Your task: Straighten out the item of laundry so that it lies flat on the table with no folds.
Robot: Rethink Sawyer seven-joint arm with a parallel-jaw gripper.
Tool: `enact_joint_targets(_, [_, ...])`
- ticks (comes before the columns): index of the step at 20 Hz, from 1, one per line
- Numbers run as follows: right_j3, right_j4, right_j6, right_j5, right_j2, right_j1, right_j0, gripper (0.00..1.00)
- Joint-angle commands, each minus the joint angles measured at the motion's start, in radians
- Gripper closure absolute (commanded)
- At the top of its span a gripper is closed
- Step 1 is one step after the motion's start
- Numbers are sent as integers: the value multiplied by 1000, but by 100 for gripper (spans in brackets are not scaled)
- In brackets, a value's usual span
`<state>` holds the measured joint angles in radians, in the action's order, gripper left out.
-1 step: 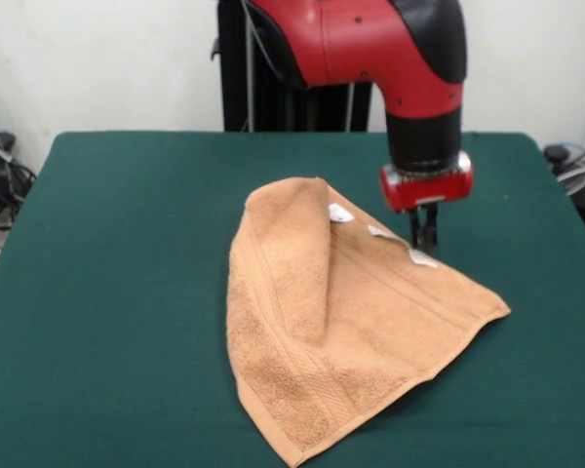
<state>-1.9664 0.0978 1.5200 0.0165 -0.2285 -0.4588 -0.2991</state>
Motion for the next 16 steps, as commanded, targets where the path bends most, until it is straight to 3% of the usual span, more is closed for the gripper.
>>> enact_joint_targets(1, [-186, -62, 313, 17, 36, -118, 38, 100])
enact_joint_targets(5, [-217, -87, 302, -8, 35, -154, 40, 100])
enact_joint_targets(12, [-106, -78, 205, -28, -1, -67, 16, 100])
enact_joint_targets(13, [-92, -81, 199, -37, 2, -61, 16, 0])
enact_joint_targets(16, [-86, -59, 196, 18, 21, -65, 27, 0])
